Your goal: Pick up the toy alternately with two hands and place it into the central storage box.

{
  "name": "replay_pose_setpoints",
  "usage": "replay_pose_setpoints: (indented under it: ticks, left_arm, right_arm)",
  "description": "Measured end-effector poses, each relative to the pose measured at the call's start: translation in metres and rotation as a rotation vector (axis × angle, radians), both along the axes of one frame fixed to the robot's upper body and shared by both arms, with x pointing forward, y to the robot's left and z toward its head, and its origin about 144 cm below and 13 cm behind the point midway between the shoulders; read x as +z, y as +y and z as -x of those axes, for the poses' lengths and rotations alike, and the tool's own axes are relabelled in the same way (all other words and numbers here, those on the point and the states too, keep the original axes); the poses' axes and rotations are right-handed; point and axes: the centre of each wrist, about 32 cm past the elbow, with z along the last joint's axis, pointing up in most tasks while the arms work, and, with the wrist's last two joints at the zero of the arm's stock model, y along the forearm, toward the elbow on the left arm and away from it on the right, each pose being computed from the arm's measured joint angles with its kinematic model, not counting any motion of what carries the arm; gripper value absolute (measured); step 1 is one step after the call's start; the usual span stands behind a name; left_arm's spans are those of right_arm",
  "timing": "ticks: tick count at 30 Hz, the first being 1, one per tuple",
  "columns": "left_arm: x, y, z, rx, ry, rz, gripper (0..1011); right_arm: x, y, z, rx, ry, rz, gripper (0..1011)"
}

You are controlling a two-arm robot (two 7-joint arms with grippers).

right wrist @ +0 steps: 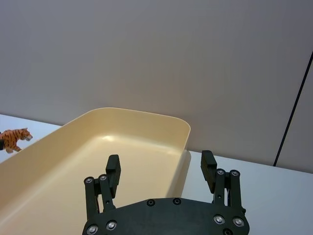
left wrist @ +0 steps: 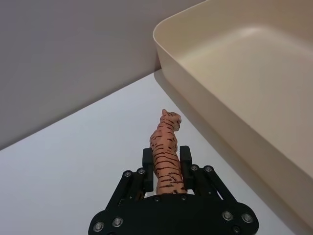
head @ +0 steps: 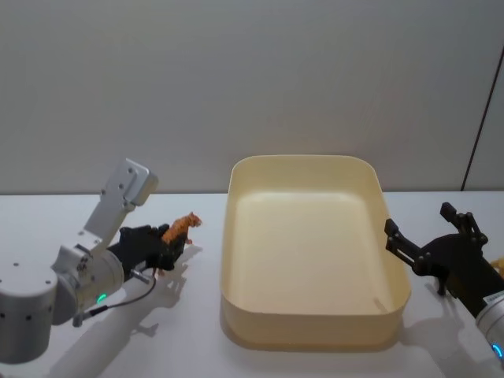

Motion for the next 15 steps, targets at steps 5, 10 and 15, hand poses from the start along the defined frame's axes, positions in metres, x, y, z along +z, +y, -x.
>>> replay_pose_setpoints:
  ticks: [5, 10, 15]
  left_arm:
    - [0.01, 0.003, -0.005, -0.003, -0.02, -0.004, 295]
    - [0.018, 0.004, -0.009, -0.017, -0.036, -0.003, 295]
    - [0.025, 0.004, -0.014, -0.044, -0.047, -0.002, 295]
  right_arm:
    - [0.0, 0.0, 0.0, 0.0, 0.0, 0.0, 1001]
    - [0.0, 0.0, 0.0, 0.0, 0.0, 0.0, 1001]
    - [0.0, 0.0, 0.0, 0.0, 0.0, 0.0, 1001]
